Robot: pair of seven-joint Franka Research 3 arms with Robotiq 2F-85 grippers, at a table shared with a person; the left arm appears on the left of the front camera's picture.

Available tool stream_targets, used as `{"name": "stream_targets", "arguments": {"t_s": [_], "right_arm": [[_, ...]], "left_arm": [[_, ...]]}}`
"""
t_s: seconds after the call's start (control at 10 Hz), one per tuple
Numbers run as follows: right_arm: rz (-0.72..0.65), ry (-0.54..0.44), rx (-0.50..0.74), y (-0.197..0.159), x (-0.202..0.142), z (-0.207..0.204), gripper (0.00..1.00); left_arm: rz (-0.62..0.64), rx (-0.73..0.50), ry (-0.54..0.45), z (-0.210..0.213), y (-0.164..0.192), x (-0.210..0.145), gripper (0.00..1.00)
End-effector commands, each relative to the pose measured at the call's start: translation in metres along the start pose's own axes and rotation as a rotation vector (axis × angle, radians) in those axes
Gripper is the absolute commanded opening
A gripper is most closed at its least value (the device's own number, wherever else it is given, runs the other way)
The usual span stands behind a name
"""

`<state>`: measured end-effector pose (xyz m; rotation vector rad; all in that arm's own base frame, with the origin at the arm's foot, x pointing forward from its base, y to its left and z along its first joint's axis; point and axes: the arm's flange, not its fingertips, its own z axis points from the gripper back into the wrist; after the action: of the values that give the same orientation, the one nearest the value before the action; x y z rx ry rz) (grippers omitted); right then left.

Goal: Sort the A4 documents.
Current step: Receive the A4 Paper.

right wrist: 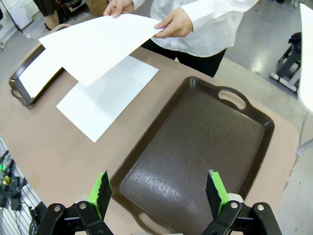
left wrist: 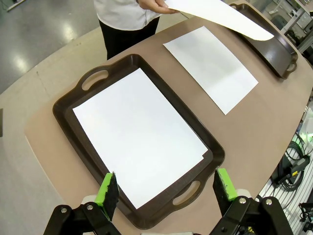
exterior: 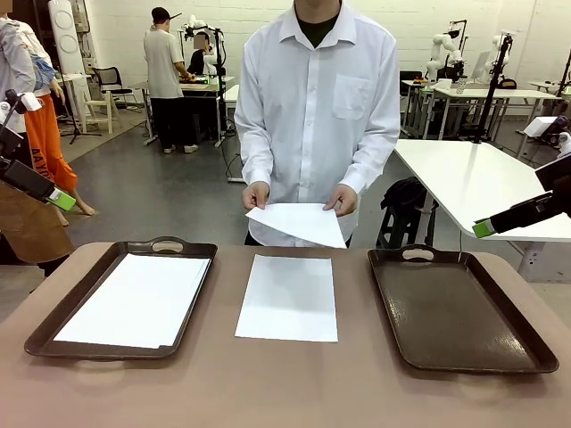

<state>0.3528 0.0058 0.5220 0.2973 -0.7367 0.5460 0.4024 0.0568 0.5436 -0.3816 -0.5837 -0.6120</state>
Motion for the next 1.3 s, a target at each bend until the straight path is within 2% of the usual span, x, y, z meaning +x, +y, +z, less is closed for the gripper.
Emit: {"name": "stream_targets", "arguments": {"t_s": [0.0,1.2], "right_arm": [[-0.003,-0.002,0.014,-0.0002,-0.0003,-0.0022,1.00],[-0.003,-0.002,0.014,-0.0002,-0.0003,-0.0022,1.00]], "left_arm": [[-0.013,0.000,0.003,-0.0003,-0.0022,-0.0004,1.00],[-0.013,0.000,0.003,-0.0003,-0.0022,-0.0004,1.00]]}}
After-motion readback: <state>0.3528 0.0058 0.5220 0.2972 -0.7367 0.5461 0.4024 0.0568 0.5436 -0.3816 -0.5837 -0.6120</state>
